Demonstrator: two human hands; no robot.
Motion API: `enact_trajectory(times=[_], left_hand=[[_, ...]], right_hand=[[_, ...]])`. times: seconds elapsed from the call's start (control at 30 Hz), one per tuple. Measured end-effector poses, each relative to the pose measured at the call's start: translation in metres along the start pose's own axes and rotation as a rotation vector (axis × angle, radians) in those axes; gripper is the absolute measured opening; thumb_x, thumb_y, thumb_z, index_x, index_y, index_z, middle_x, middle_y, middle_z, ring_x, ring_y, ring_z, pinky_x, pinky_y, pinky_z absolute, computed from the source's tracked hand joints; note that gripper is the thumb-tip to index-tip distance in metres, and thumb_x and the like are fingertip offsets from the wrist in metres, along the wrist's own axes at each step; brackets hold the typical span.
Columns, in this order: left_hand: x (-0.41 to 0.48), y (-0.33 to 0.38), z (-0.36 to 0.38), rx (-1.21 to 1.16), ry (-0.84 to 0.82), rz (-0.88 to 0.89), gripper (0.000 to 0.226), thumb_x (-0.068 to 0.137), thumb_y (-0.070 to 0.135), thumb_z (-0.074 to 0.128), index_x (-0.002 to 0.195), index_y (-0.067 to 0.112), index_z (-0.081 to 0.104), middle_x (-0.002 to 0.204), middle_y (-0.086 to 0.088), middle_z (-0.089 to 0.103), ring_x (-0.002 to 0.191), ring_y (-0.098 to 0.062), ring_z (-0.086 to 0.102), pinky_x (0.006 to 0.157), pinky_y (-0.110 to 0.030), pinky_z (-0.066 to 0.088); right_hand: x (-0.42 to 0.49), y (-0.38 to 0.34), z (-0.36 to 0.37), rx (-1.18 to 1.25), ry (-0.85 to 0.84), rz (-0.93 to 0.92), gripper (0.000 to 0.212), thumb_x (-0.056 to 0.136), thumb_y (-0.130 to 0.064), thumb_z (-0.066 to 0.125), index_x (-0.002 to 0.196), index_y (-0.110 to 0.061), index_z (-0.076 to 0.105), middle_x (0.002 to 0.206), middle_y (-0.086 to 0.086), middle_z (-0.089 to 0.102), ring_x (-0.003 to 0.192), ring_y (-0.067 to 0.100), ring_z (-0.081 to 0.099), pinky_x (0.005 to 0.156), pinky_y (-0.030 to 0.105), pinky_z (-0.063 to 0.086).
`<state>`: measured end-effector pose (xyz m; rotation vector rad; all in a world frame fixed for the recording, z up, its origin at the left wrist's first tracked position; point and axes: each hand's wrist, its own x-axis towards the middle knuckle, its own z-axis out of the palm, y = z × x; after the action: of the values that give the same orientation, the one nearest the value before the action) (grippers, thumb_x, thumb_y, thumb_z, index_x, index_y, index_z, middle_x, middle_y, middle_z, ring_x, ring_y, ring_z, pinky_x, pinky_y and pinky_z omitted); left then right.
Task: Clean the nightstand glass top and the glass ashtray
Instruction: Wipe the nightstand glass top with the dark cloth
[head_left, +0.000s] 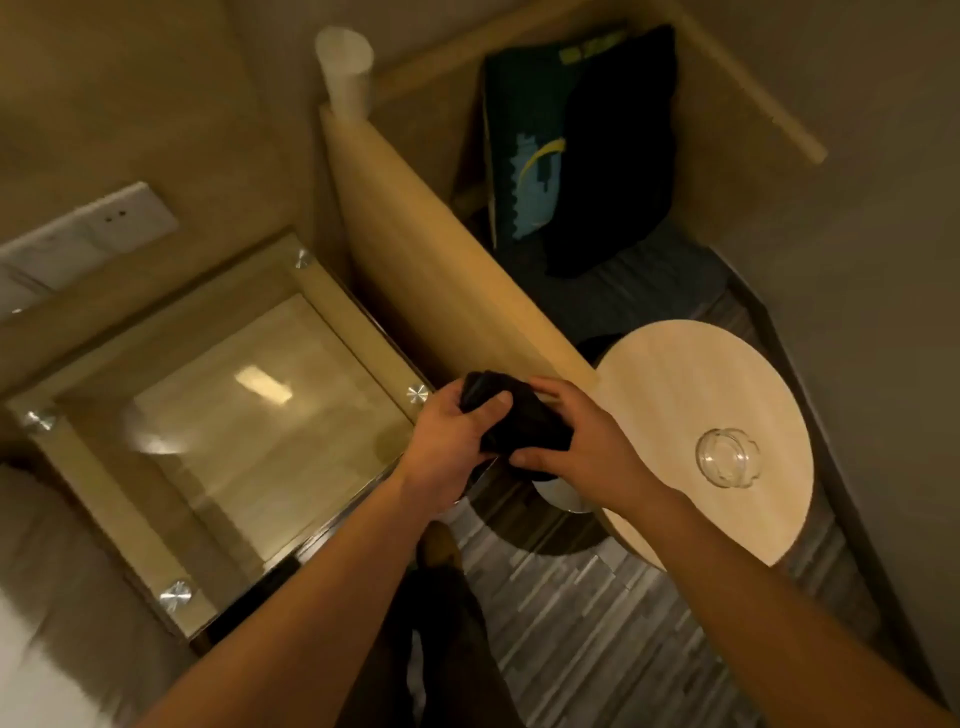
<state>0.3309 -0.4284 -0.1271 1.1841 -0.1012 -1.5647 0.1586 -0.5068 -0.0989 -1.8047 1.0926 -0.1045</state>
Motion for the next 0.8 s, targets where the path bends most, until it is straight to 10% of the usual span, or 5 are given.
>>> enact_trajectory(times=[0.2,0.47,0.8], left_hand=[[-0.012,0.002,0.068,0.218,-0.169,-0.043,0.025,0.102,0.010,0.066,0.126,0.002,0.066,0.121,-0.023,0.074,0.112,-0.038,0.073,0.094,-0.053,0.060],[-0.006,-0.051,0.154,0.376,-0.343,-0.190,0.022,0.103,0.007,0.063,0.125,0.007,0.066,0.122,-0.017,0.076,0.113,-0.033,0.074,0.097,-0.049,0.061],[0.067,-0.174,0.203,0.874,-0.259,-0.082,0.010,0.101,0.016,0.068,0.111,0.019,0.066,0.112,-0.003,0.074,0.107,-0.025,0.071,0.098,-0.049,0.060]], right_hand=[[-0.073,0.018,-0.040,0.483,0.191,0.245,0.061,0.059,-0.056,0.092,0.113,-0.036,0.072,0.114,-0.003,0.076,0.108,0.018,0.072,0.097,0.044,0.058],[-0.155,0.076,-0.062,1.207,0.644,0.423,0.046,0.078,-0.013,0.086,0.122,-0.016,0.071,0.126,0.017,0.071,0.113,0.034,0.071,0.086,0.046,0.059],[-0.171,0.204,-0.080,1.327,0.782,0.601,0.037,0.096,0.009,0.052,0.122,-0.011,0.067,0.129,0.023,0.062,0.116,0.043,0.064,0.076,0.043,0.062]])
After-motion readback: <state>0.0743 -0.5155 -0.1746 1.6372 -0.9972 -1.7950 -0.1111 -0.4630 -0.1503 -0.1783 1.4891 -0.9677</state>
